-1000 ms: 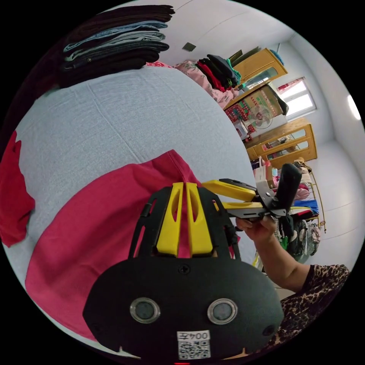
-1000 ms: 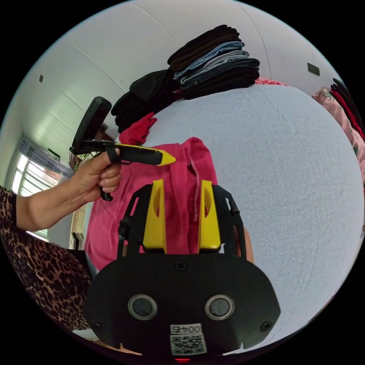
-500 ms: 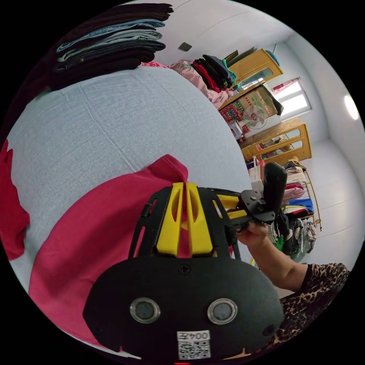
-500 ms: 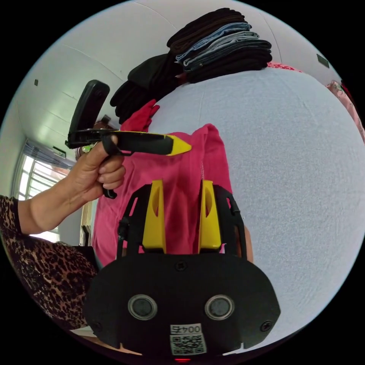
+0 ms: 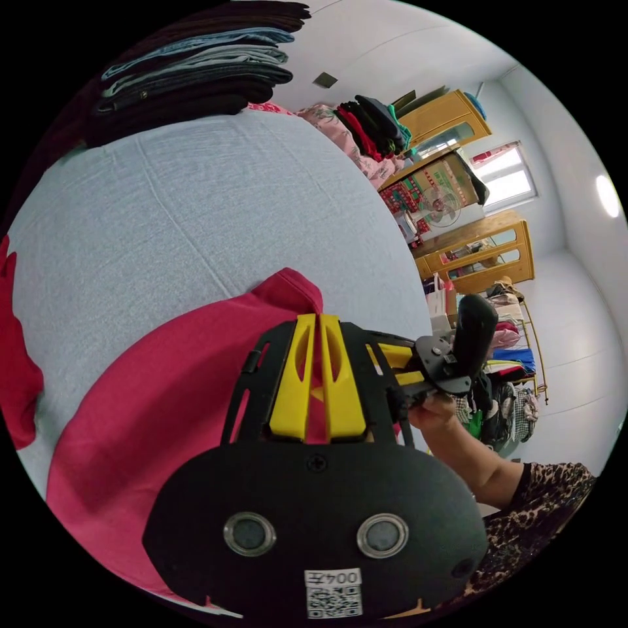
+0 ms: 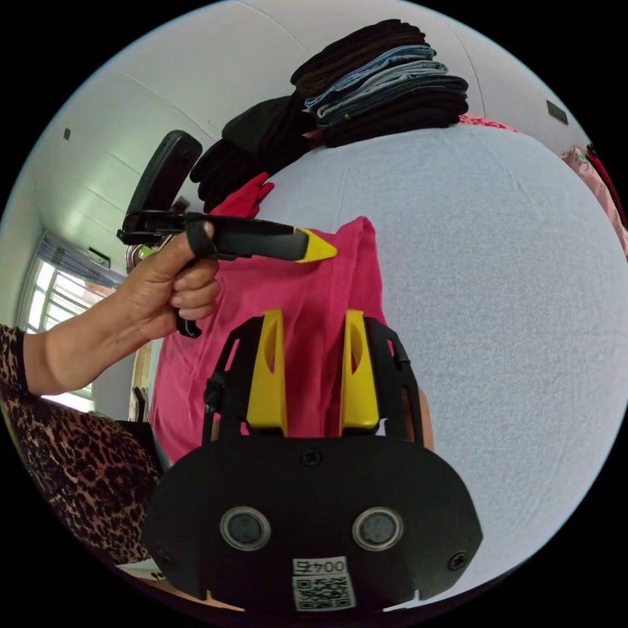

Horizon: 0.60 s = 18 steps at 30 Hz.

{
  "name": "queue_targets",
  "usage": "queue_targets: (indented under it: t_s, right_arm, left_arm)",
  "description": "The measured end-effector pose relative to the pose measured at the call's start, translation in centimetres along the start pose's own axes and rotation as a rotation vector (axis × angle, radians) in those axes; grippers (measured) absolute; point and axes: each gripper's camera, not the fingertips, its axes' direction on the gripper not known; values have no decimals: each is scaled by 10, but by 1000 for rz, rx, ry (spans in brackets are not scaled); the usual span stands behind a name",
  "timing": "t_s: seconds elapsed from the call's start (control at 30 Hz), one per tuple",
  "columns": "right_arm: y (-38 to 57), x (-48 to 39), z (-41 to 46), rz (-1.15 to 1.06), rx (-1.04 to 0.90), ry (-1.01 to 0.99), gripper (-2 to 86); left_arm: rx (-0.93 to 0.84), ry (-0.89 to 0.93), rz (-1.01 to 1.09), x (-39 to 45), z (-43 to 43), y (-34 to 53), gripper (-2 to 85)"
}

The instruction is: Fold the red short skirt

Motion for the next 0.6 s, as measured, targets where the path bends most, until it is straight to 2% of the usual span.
queue_targets:
  t_s: [0.2, 0.37, 0.6]
  right_arm:
    - [12, -12, -7, 10, -44, 19, 120]
    - [95, -23, -58, 114, 47, 57, 113]
    - [188, -70, -46, 196, 25, 2, 111]
  left_arm:
    - [-26, -68, -32, -6, 21, -6, 15]
    - [-56, -63, -59, -15, 42, -5, 19]
    - [3, -24, 28, -5, 29, 22, 18]
